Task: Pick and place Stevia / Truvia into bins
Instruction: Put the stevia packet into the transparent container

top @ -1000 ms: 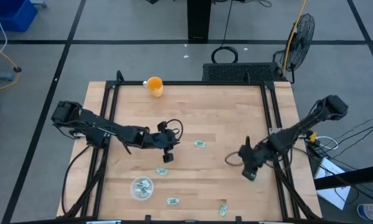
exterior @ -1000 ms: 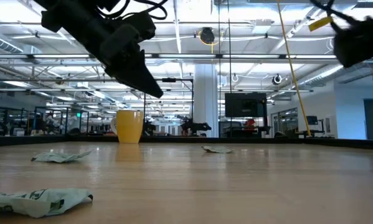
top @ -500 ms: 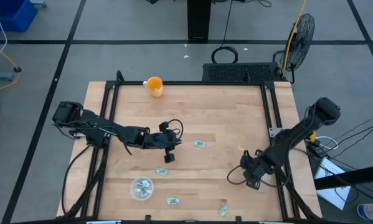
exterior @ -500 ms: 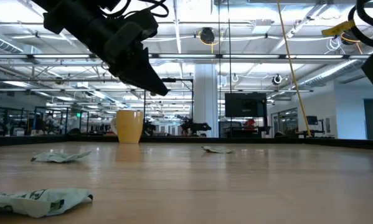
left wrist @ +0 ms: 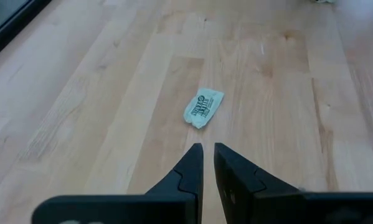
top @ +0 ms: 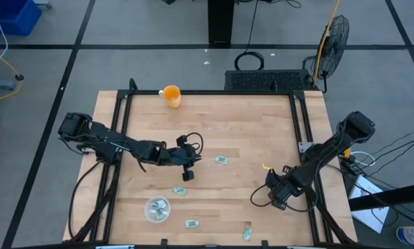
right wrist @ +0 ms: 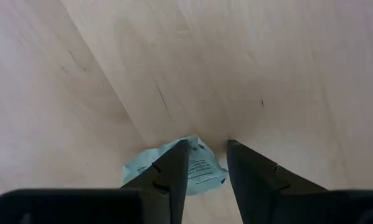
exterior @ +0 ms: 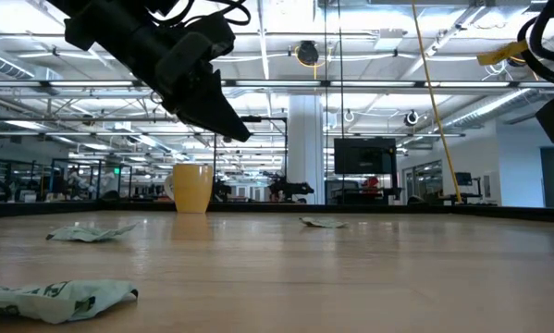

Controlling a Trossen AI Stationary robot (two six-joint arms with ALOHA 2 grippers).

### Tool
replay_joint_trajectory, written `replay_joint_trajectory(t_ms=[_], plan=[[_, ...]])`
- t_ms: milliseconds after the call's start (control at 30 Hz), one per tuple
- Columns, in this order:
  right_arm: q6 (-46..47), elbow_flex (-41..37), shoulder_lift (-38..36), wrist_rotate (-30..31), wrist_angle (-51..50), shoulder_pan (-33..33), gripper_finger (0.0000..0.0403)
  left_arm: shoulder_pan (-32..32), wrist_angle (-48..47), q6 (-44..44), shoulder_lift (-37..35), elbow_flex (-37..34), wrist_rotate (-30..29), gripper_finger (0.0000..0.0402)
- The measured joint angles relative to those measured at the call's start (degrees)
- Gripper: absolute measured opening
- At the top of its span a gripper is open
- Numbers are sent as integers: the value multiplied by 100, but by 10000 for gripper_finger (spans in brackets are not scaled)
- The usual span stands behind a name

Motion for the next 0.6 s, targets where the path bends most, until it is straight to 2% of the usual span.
replay_joint_trajectory(t_ms=[167, 367, 600], plan=[[-49, 22, 201, -17, 58, 0, 76, 0, 1, 0, 0, 0, 0, 47], [-190, 11, 195, 17, 263, 0, 10, 0, 1, 2, 0, 0, -1, 47], [-281, 4, 200, 276, 521, 2, 5, 0, 1, 2, 0, 0, -2, 47]])
